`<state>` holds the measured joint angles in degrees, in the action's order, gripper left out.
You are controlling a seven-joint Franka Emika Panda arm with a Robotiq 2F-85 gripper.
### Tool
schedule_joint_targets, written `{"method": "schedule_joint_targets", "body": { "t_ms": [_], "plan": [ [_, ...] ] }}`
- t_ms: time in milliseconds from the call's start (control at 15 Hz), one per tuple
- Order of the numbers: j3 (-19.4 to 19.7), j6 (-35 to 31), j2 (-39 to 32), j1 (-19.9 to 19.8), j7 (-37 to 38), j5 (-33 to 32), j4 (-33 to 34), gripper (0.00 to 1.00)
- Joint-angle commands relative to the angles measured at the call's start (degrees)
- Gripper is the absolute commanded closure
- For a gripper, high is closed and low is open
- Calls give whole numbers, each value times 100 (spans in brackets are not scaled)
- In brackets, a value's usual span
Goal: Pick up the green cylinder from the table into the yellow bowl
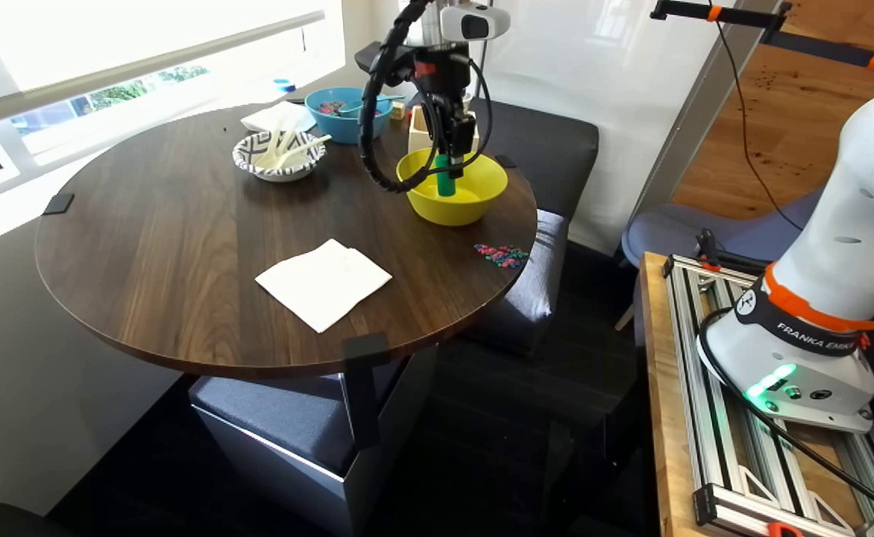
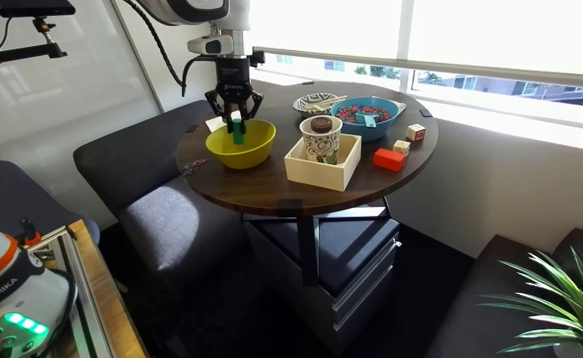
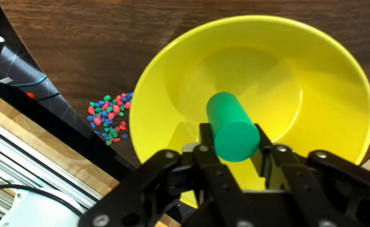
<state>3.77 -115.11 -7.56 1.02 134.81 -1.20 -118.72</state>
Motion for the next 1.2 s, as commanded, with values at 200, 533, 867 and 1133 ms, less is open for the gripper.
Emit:
{"method": "schedule_joint_targets", "body": {
  "t_ms": [200,533,867,1133],
  "plan": [
    [-7,-361,-44,27,1000,-383,-193,92],
    [19,-294,3,-12,1234,-360,-155,20],
    [50,-264,474,-89,1398,-232,-171,0],
    [-11,-352,552,-154,1276,-199,-23,0]
  ]
}}
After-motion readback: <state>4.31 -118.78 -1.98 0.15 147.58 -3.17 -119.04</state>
